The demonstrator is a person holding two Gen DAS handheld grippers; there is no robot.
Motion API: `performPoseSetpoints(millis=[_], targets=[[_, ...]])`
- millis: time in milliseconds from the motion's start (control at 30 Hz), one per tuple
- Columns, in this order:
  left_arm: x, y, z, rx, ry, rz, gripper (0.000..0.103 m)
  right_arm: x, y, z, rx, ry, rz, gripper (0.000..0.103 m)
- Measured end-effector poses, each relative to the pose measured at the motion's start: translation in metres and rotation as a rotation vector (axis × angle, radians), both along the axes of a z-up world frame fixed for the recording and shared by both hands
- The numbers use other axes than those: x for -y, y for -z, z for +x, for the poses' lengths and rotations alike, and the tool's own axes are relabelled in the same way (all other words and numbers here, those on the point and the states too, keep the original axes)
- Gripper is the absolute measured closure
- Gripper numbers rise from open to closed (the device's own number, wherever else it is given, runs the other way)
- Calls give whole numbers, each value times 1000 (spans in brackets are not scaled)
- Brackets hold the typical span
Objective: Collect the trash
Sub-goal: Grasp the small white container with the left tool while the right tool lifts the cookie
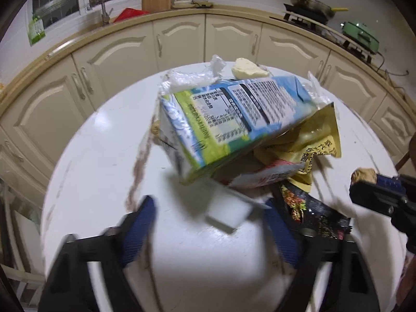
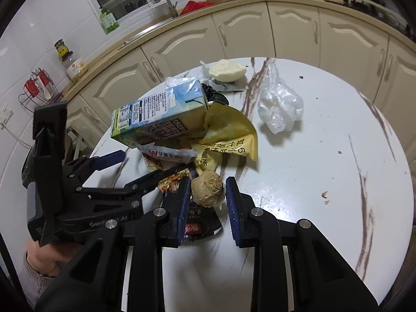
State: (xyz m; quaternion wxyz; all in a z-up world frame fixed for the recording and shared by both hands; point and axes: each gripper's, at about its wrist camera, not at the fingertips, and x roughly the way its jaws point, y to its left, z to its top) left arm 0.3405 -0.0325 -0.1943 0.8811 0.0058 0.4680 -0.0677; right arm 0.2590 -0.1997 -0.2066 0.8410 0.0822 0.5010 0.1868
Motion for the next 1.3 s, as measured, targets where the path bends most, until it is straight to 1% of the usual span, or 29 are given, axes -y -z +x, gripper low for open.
performPoseSetpoints(millis=[33,100,167,233,333,400,533,633,800,900,1000,1133,1300], targets=[[1,-1,0,14,-2,12,49,1,-1,-1,1,3,1,77],[1,-1,1,20,8,7,58,2,-2,-3,3,6,1,77],[-1,-1,2,22,10,-16,60,5,-4,-5,6,10,0,77],[-4,-1,2,23,6,-33,66,8,-5,-8,9,15,3,77],[-10,-1,-2,19,-1,-57,66,10,-6,-11,12,19,4,77],[-12,-2,-11,24,-4,-52,66,11,-8,-14,15,19,4,77],[-21,-5,-31,28,-14,-71,66,14,-8,-20,17,22,10,77],[-27,-13,-52,38,-17,-80,66,17,-10,-27,21,28,18,77],[-24,-30,-92,60,-11,-84,66,25,-14,-41,34,39,26,77],[-13,-44,-111,72,6,-86,66,32,-16,-49,39,45,25,77],[4,-62,-129,106,44,-74,66,40,-18,-60,47,61,31,77],[45,-89,-150,163,124,-59,66,60,-26,-78,70,97,48,77],[110,-108,-168,214,240,-63,66,112,-47,-112,123,193,54,77]])
